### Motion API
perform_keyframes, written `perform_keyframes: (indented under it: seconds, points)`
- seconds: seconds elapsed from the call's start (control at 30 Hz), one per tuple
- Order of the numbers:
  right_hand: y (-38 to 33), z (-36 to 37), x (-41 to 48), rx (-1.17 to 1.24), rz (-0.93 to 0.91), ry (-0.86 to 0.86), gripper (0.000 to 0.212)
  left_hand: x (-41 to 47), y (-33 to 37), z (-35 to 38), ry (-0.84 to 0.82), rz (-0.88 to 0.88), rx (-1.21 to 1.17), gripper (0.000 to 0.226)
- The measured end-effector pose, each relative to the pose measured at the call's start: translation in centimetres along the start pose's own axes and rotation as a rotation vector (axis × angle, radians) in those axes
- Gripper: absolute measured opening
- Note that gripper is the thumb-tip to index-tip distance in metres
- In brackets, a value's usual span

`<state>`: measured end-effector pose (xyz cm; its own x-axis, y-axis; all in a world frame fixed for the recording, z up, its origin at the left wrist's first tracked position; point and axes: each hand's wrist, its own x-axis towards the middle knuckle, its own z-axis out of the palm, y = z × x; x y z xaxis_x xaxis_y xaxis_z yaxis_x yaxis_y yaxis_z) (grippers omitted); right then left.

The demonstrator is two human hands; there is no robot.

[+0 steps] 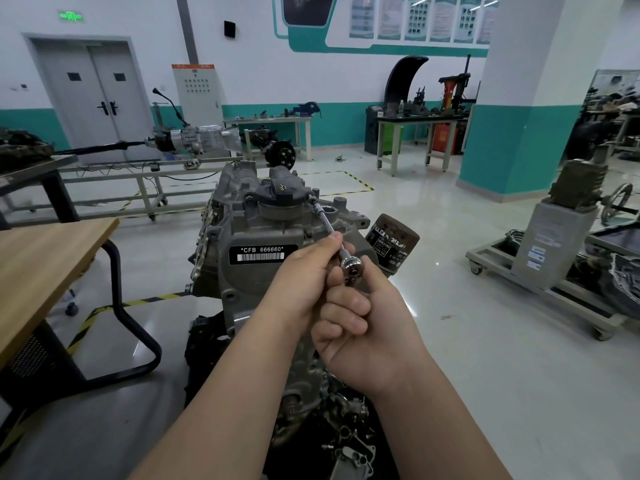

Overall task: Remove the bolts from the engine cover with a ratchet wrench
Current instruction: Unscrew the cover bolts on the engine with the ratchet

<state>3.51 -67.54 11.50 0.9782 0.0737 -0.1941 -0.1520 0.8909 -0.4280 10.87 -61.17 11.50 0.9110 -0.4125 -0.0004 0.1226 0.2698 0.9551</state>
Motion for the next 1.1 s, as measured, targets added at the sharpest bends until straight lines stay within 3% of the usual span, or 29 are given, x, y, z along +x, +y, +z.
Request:
perform_keyframes:
  seconds: [0.17,0.37,0.6,0.7,0.77,0.9,0.97,1.1]
  points:
    - [0.3,-0.5,0.7,-0.287,-0.195,0.14,0.057,-0.1,-0.2,0.1,-0.025,-0.031,-0.044,0.035]
    - [-1.7,-1.3,0.2,-1.297,-0.579,0.375,0.069,0.3,-0.5,0.1,-0.04,0.006,-0.019,0.048]
    - [-3.2,0.2,-0.8,-2.016,-0.778,0.571,0.045,0.5,-0.6,0.3,0.0,-0.034,-0.018,0.029]
    - [-3.3,0.2,-0.7,-1.983,-0.828,0.575,0.045,0.5,-0.6,0.3,-0.001,-0.03,-0.017,0.028]
    - [-3.3,-0.1,-0.4,-1.828,-0.797,0.518,0.047,0.4,-0.5,0.3,-0.001,-0.03,-0.021,0.026]
    - [-2.8,-0.9,0.1,-1.334,-0.577,0.36,0.062,0.1,-0.1,0.3,-0.024,-0.014,-0.031,0.045]
    - [-2.0,-1.2,0.4,-1.066,-0.481,0.298,0.059,0.0,0.0,0.4,-0.027,-0.019,-0.012,0.053]
    - [-0.4,-0.7,0.5,-0.565,-0.281,0.172,0.057,-0.3,0.3,0.3,-0.038,-0.058,0.018,0.047]
